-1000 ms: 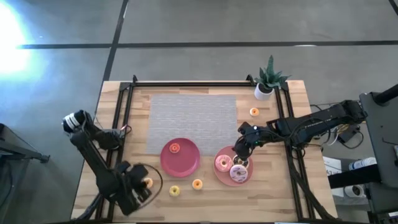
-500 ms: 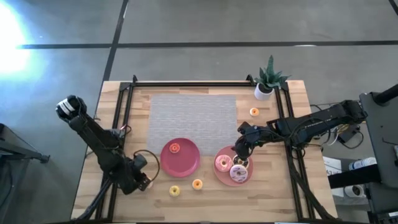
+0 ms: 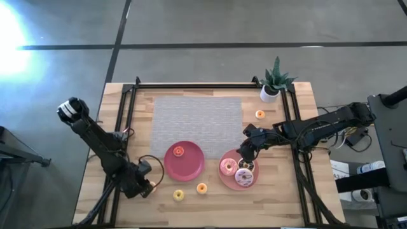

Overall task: Pick & Place donuts
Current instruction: Put the red small donut on the dark pink plate

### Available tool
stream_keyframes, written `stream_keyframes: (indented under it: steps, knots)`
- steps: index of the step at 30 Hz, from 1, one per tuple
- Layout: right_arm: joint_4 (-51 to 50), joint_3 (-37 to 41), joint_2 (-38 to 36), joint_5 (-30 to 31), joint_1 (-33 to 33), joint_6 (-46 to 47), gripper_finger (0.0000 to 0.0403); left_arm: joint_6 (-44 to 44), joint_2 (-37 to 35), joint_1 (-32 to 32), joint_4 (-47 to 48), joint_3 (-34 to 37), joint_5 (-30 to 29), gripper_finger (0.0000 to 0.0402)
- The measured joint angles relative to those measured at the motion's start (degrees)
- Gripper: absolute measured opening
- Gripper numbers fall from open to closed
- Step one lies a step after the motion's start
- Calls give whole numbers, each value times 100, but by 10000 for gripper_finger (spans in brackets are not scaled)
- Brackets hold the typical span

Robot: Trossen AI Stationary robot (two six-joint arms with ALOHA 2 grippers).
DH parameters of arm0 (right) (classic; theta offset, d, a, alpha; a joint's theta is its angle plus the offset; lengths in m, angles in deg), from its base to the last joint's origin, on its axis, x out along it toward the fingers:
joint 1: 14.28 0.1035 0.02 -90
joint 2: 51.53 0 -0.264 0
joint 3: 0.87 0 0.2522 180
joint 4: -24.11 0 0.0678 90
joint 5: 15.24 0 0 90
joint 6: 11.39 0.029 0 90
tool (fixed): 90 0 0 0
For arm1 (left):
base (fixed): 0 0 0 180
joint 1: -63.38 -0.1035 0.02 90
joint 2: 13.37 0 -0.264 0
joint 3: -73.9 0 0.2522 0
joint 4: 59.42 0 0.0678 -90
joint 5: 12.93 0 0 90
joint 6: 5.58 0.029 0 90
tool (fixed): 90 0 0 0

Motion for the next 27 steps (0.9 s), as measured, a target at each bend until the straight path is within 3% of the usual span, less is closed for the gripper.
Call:
stream_keyframes:
  steps: [8, 14, 16, 20, 27]
  knots:
    - [2, 2, 0, -4, 2, 65, 189, -67, 140, 2, -539, 255, -146, 129]
    - [24, 4, 0, -4, 2, 98, 189, 26, 153, 4, -551, 283, -391, 52]
    - [89, 4, 0, -6, 2, 108, 189, 22, 168, -20, -612, 316, -702, 18]
    - [552, 7, 0, -35, 7, 21, 189, 5, 143, -7, -592, 286, -1285, 3]
    - [1985, 7, 0, -353, -2, -276, 189, 1231, -410, -53, -1024, -419, -3375, 1]
